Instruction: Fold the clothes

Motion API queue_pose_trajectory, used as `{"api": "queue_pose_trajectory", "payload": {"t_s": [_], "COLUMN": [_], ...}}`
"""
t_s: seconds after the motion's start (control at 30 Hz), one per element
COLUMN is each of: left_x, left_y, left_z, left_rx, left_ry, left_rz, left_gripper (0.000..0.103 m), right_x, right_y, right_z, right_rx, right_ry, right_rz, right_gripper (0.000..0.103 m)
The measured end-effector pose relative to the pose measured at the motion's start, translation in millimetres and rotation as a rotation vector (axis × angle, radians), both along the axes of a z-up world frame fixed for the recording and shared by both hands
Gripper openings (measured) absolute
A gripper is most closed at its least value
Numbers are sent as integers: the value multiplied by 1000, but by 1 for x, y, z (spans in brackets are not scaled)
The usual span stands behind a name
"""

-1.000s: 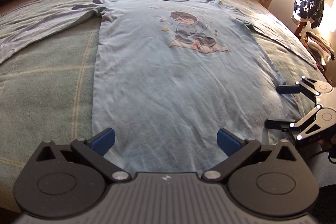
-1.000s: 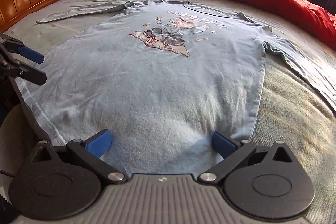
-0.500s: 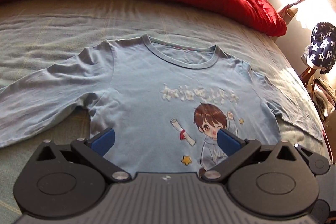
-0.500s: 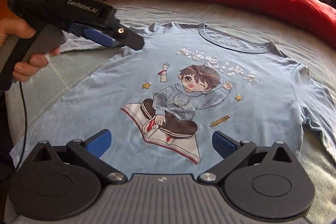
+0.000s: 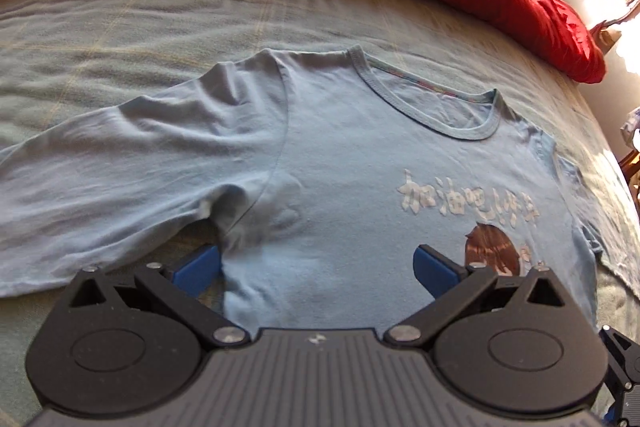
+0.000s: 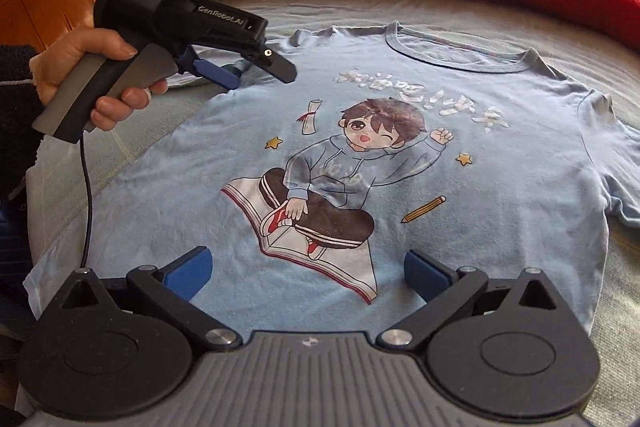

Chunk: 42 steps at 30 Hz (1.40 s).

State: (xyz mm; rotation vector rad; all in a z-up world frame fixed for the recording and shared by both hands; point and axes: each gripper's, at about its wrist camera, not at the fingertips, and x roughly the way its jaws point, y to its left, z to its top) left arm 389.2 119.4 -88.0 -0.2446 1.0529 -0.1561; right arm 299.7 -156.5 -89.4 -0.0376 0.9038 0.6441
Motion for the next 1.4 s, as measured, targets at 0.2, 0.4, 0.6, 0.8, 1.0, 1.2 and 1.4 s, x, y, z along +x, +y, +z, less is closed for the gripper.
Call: {"api": "queue_pose_trajectory", "payload": {"t_s": [0.2, 0.4, 0.6, 0.8, 1.0, 1.2, 1.4], "left_x": [-11, -12, -10, 52, 106, 136, 121], "left_y": [-16, -23, 7, 33, 57, 70, 53], "left_z": [15, -11, 22, 10, -20, -24, 9], "left_rx": [-32, 50, 37, -13, -21, 24, -1], "left_ry": [-16, 72, 16, 34, 79, 62, 34], "left_rz": [-73, -96, -59, 77, 209, 282, 221], "left_gripper": [102, 102, 102, 102, 102, 102, 102], "right_x": [-3, -13, -11, -4, -3, -1, -2], "right_y": [1, 9, 9, 5, 7, 5, 2], "right_z": [16, 22, 20, 17, 16, 15, 18], "right_rx": [19, 46, 26, 43, 48, 37, 36], "right_ry": [54, 113, 98, 117, 125, 124, 107], "right_rz": [29, 125, 122, 87, 103, 86, 78], "right_gripper": [103, 103, 103, 103, 103, 103, 103]}}
